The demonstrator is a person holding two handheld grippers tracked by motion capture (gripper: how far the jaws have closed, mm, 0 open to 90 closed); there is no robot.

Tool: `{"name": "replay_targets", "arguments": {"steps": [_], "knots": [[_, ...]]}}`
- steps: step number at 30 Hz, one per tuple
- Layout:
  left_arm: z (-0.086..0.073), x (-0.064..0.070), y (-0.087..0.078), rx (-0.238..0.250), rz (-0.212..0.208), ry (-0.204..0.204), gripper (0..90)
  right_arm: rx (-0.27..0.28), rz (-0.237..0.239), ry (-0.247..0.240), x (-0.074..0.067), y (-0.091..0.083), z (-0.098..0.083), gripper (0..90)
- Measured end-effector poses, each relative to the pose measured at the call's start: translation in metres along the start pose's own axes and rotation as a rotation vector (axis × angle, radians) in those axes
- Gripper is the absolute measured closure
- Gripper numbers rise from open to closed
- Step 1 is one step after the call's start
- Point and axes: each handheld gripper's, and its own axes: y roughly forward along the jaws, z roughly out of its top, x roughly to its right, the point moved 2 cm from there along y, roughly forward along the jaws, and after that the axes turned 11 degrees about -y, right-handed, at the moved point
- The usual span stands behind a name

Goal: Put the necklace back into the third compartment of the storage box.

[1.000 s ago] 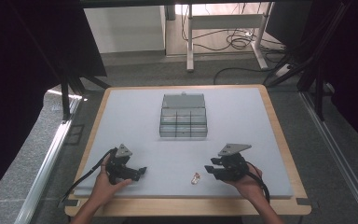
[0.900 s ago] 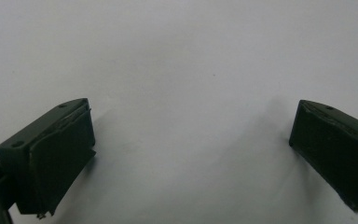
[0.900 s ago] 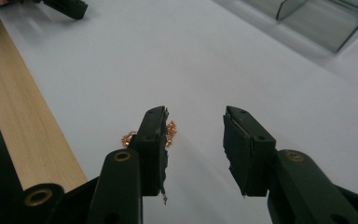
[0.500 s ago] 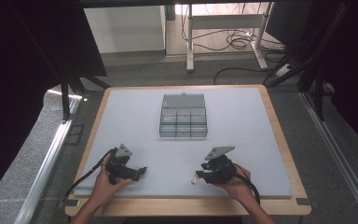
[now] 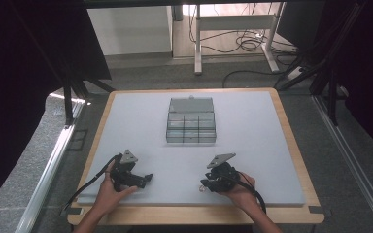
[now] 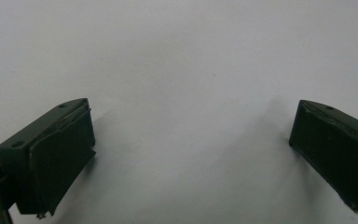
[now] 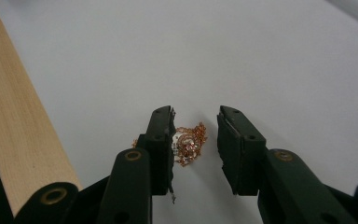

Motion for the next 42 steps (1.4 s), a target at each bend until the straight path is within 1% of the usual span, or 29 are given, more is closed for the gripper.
{"name": "replay_targets", "arguments": {"steps": [5, 10, 12, 13, 16, 22, 23, 28, 29, 31, 35, 40, 42], "knots": [[0.0, 0.0, 0.0, 0.0, 0.0, 0.0, 0.0, -0.021, -0.008, -0.012, -0.001, 0.005, 0.0, 66.5], [0.0, 0.0, 0.0, 0.0, 0.0, 0.0, 0.0, -0.036, -0.028, -0.023, -0.002, 0.005, 0.0, 70.1], [0.0, 0.0, 0.0, 0.0, 0.0, 0.0, 0.0, -0.045, -0.045, -0.028, -0.004, 0.005, 0.0, 72.9], [0.0, 0.0, 0.0, 0.0, 0.0, 0.0, 0.0, -0.051, -0.048, -0.034, -0.004, 0.005, 0.001, 75.8], [0.0, 0.0, 0.0, 0.0, 0.0, 0.0, 0.0, -0.055, -0.049, -0.034, -0.005, 0.005, 0.001, 76.5], [0.0, 0.0, 0.0, 0.0, 0.0, 0.0, 0.0, -0.052, -0.046, -0.021, -0.004, 0.004, 0.001, 76.6], [0.0, 0.0, 0.0, 0.0, 0.0, 0.0, 0.0, -0.048, -0.039, -0.018, -0.004, 0.004, 0.0, 76.7], [0.0, 0.0, 0.0, 0.0, 0.0, 0.0, 0.0, -0.04, -0.042, -0.005, -0.001, 0.003, -0.001, 76.6], [0.0, 0.0, 0.0, 0.0, 0.0, 0.001, 0.0, -0.02, -0.039, 0.006, 0.0, 0.001, -0.001, 80.9], [0.0, 0.0, 0.0, 0.0, 0.0, 0.0, 0.0, -0.004, -0.038, 0.01, 0.001, -0.003, 0.0, 81.7], [0.0, 0.0, 0.0, 0.0, 0.0, 0.0, 0.0, 0.004, -0.038, 0.017, 0.001, -0.005, 0.001, 82.4], [0.0, 0.0, 0.0, 0.0, 0.0, 0.0, 0.0, -0.005, -0.037, 0.015, 0.001, -0.004, 0.0, 83.2], [0.0, 0.0, 0.0, 0.0, 0.0, 0.0, 0.0, -0.014, -0.03, 0.008, 0.001, -0.002, 0.0, 82.5]]}}
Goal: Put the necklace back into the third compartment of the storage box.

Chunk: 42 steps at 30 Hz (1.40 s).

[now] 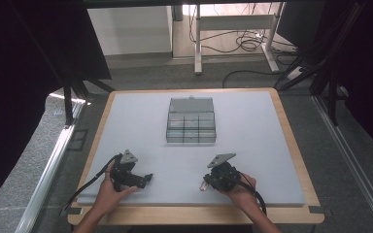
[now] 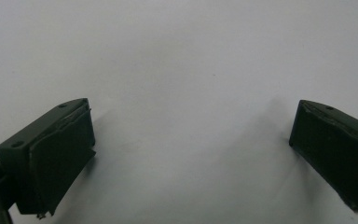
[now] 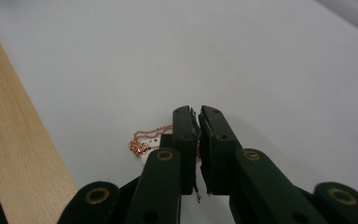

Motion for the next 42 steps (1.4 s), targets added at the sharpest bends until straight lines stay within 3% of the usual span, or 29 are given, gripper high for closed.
{"name": "replay_targets", "arguments": {"steps": [3, 9, 18, 28, 42], "knots": [[0.0, 0.0, 0.0, 0.0, 0.0, 0.0, 0.0, -0.011, -0.006, -0.01, -0.001, 0.001, 0.0, 79.0], [0.0, 0.0, 0.0, 0.0, 0.0, 0.0, 0.0, -0.056, -0.031, -0.056, -0.005, 0.004, 0.0, 80.7], [0.0, 0.0, 0.0, 0.0, 0.0, 0.0, 0.0, -0.055, -0.029, -0.048, -0.005, 0.003, 0.0, 87.4], [0.0, 0.0, 0.0, 0.0, 0.0, 0.0, 0.0, 0.001, -0.003, -0.002, -0.001, -0.006, 0.002, 87.6], [0.0, 0.0, 0.0, 0.0, 0.0, 0.0, 0.0, 0.088, -0.012, 0.021, 0.004, -0.027, 0.011, 87.6]]}}
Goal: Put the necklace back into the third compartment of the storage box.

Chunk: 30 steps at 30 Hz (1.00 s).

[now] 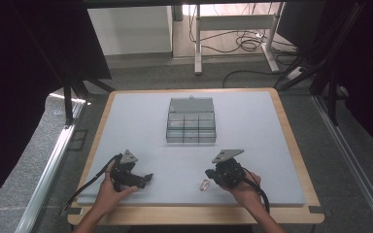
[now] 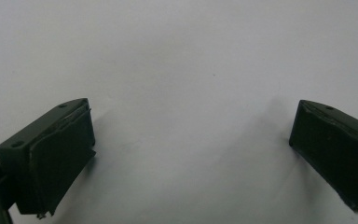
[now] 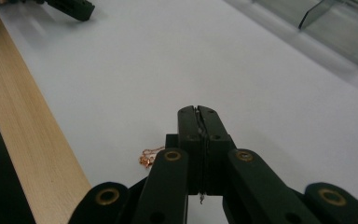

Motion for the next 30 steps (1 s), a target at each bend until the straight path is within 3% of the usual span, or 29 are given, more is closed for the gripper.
{"name": "replay_targets", "arguments": {"steps": [18, 30], "knots": [[0.0, 0.0, 0.0, -0.002, 0.0, 0.0, 0.0, 0.094, -0.022, 0.0, 0.01, -0.025, 0.023, 87.6], [0.0, 0.0, 0.0, -0.005, -0.001, 0.001, 0.0, 0.184, -0.056, -0.013, 0.018, -0.057, 0.057, 87.6]]}}
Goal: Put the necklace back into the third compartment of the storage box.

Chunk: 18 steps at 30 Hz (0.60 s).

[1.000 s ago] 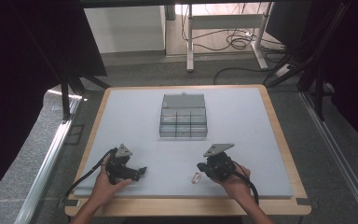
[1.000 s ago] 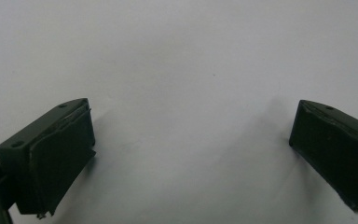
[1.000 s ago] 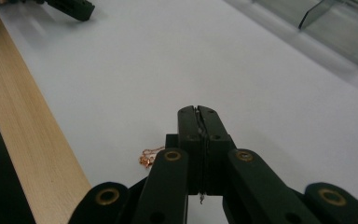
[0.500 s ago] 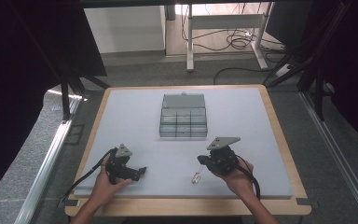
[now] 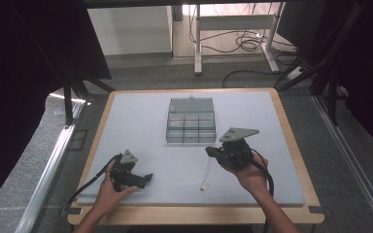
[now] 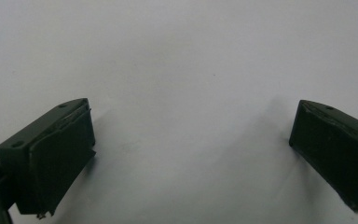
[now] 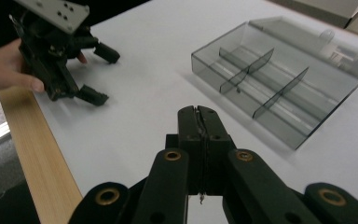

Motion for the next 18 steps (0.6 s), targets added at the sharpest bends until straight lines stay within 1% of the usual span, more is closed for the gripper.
{"name": "replay_targets", "arguments": {"steps": [1, 2, 3, 4, 5, 8, 9, 13, 18], "knots": [[0.0, 0.0, 0.0, 0.002, 0.001, -0.001, 0.0, 0.007, -0.005, -0.004, 0.001, -0.003, 0.005, 87.6], [0.0, 0.0, 0.0, 0.002, 0.001, -0.001, 0.0, 0.007, -0.005, -0.004, 0.001, -0.003, 0.005, 87.6], [0.0, 0.0, 0.0, 0.004, 0.001, -0.003, 0.0, 0.018, -0.01, -0.013, 0.001, -0.007, 0.011, 87.6], [0.0, 0.0, 0.0, 0.004, 0.001, -0.003, 0.0, 0.018, -0.01, -0.013, 0.001, -0.007, 0.011, 87.6], [0.0, 0.0, 0.0, 0.004, 0.0, -0.004, 0.0, 0.029, -0.014, -0.018, 0.002, -0.011, 0.018, 87.6], [0.0, 0.0, 0.0, 0.003, 0.0, -0.003, 0.0, 0.042, -0.014, -0.023, 0.002, -0.016, 0.026, 87.6], [0.0, 0.0, 0.0, 0.003, 0.0, -0.003, 0.0, 0.042, -0.014, -0.023, 0.002, -0.016, 0.026, 87.6], [0.0, 0.0, 0.0, 0.0, 0.0, 0.0, 0.0, 0.054, -0.016, -0.027, 0.004, -0.019, 0.036, 87.6], [0.0, 0.0, 0.0, 0.002, 0.0, -0.002, 0.0, 0.068, -0.016, -0.026, 0.006, -0.022, 0.042, 87.7]]}}
